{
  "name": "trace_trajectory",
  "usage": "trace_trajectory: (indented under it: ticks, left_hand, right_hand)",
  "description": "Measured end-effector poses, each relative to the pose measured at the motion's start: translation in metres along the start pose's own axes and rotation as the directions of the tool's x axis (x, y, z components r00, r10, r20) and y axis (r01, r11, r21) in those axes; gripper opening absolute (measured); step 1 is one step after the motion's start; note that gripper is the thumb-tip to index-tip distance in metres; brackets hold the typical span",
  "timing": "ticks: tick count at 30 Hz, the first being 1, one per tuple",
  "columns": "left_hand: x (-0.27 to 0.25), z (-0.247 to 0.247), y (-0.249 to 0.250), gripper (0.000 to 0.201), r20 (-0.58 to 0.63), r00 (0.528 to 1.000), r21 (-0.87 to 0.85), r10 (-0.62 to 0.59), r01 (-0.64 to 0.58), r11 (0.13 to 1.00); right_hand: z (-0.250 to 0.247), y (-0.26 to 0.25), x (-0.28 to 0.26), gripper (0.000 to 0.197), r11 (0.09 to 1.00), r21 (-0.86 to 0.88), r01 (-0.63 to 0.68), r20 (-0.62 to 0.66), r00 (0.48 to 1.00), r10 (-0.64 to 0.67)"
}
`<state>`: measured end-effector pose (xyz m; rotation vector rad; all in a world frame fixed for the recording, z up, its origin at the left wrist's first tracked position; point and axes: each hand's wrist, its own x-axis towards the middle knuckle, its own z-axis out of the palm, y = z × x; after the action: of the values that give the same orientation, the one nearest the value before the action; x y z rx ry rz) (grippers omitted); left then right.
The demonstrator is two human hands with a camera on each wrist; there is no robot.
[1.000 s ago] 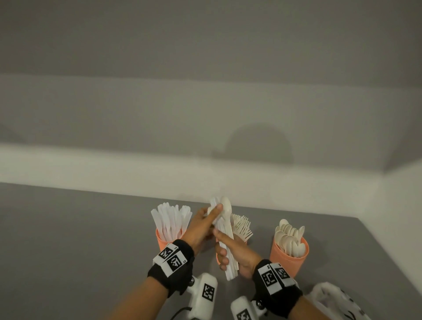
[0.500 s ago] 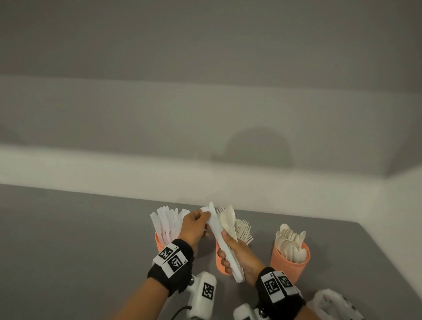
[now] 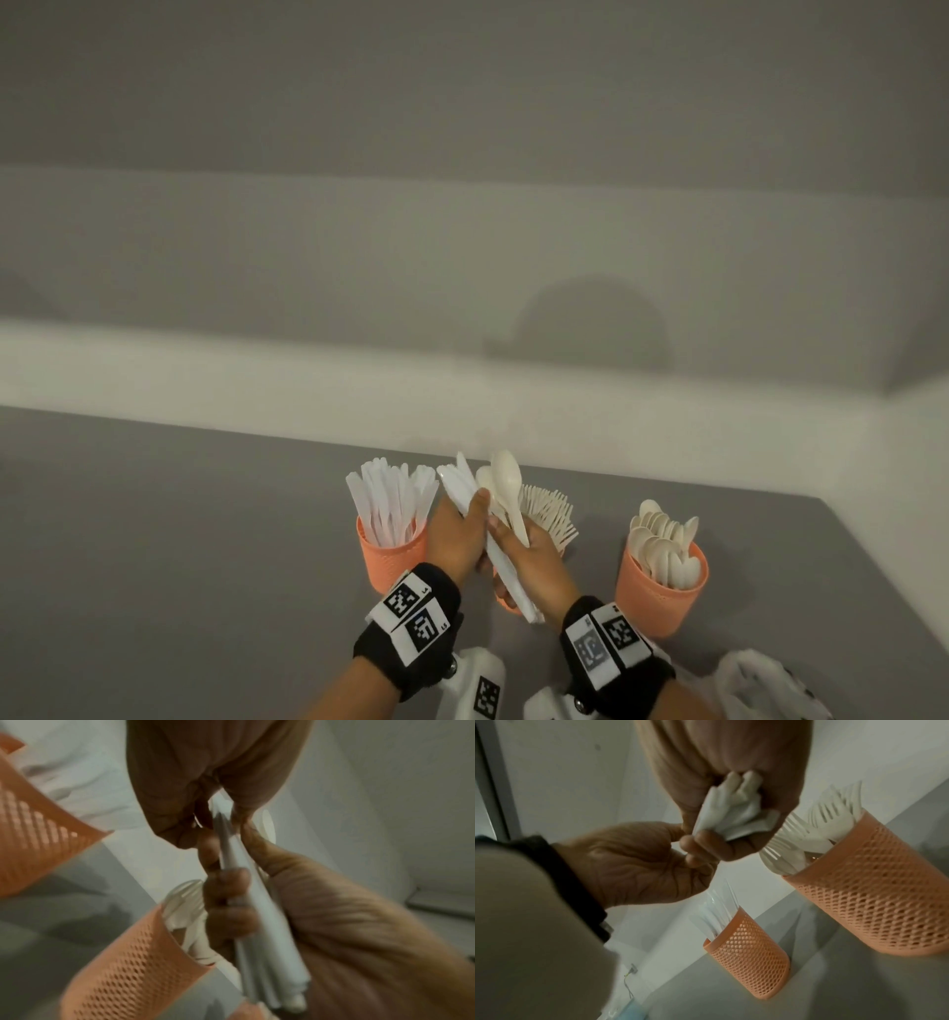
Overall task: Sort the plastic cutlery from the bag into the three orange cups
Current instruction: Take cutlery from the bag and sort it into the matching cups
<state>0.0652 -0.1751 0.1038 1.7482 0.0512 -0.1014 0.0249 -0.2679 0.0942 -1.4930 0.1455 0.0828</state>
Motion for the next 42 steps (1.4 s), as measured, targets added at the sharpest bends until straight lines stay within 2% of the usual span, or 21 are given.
trace_trajectory:
  ticks: [2, 4, 9, 13, 17, 20, 22, 26, 33, 42]
  left_hand:
    - [0.004, -0.002, -0.003, 0.039, -0.014, 0.999, 0.044, -0.035, 0.035, 0.998]
    - [0.007, -0.005, -0.005, 0.038, -0.018, 0.997, 0.009, -0.07, 0.07, 0.998]
    - [0.012, -0.018, -0.006, 0.033, 0.006, 0.984, -0.254, -0.179, 0.175, 0.951]
    - [0.013, -0.035, 0.012, 0.03, -0.054, 0.988, -0.49, -0.145, 0.1, 0.866]
    - [0.031, -0.065, 0.037, 0.014, -0.179, 0.977, -0.641, -0.112, -0.03, 0.767]
    - [0.049, -0.085, 0.045, 0.026, -0.359, 0.933, -0.513, -0.02, -0.179, 0.839]
    - [0.054, -0.092, 0.047, 0.032, -0.428, 0.902, -0.393, 0.057, -0.242, 0.887]
    - [0.065, -0.092, 0.038, 0.043, -0.493, 0.867, -0.298, 0.077, -0.252, 0.921]
    - [0.075, -0.076, -0.006, 0.044, -0.415, 0.901, -0.155, 0.124, -0.205, 0.967]
    - [0.077, -0.072, -0.039, 0.017, -0.335, 0.896, 0.056, 0.29, -0.288, 0.956]
  right_hand:
    - [0.0, 0.0, 0.0, 0.02, 1.0, 0.006, -0.017, 0.011, 1.0, 0.017]
    - [0.002, -0.001, 0.0, 0.02, 0.999, -0.002, -0.036, 0.015, 0.999, 0.036]
    - [0.008, -0.005, 0.003, 0.027, 0.997, 0.025, -0.071, 0.061, 0.996, 0.069]
    - [0.005, -0.004, 0.006, 0.025, 0.989, 0.058, -0.133, 0.055, 0.99, 0.13]
    - [0.002, 0.0, 0.01, 0.02, 0.987, 0.05, -0.151, 0.008, 0.989, 0.15]
    - [-0.003, 0.001, 0.014, 0.023, 0.989, 0.034, -0.146, 0.01, 0.989, 0.146]
    - [-0.005, 0.0, 0.016, 0.024, 0.988, 0.047, -0.145, 0.042, 0.989, 0.143]
    - [-0.006, -0.001, 0.022, 0.029, 0.984, 0.074, -0.164, 0.07, 0.985, 0.159]
    - [-0.007, 0.003, 0.026, 0.029, 0.978, 0.071, -0.196, 0.064, 0.979, 0.192]
    - [-0.001, 0.003, 0.022, 0.033, 0.957, 0.108, -0.27, 0.081, 0.962, 0.262]
